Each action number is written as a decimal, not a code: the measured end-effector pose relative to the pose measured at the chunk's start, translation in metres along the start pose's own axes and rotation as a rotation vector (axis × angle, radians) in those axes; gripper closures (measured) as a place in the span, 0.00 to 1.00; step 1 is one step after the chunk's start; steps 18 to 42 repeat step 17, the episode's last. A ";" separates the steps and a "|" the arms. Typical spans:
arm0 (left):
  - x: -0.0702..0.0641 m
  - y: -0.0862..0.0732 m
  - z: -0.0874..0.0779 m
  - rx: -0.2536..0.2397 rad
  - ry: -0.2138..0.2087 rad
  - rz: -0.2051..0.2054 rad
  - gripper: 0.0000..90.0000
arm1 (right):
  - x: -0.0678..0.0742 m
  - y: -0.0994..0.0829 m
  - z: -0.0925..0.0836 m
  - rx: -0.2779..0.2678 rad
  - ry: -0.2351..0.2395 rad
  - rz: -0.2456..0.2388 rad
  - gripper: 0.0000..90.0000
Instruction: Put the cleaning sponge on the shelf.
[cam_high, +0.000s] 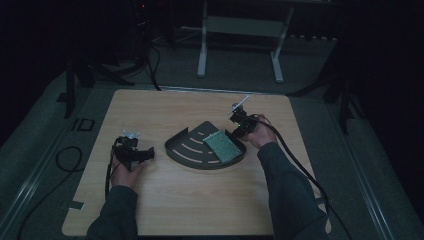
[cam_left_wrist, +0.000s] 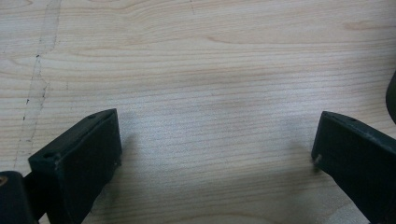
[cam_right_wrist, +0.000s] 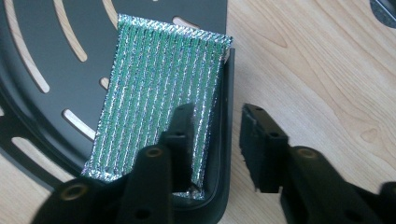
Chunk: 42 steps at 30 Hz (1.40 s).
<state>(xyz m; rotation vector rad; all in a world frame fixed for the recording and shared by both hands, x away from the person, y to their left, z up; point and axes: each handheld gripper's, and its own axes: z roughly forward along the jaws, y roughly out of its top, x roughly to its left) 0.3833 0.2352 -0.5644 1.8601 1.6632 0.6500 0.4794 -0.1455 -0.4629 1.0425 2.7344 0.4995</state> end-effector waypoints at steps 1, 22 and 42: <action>0.000 0.000 0.000 0.000 0.000 0.000 0.02 | -0.002 -0.003 -0.003 -0.016 -0.008 0.013 0.68; 0.000 0.000 0.000 0.000 0.000 0.000 0.02 | -0.012 -0.039 -0.023 -0.070 0.019 0.081 0.55; 0.000 0.000 0.000 0.000 0.000 0.000 0.02 | -0.012 -0.039 -0.023 -0.070 0.019 0.081 0.55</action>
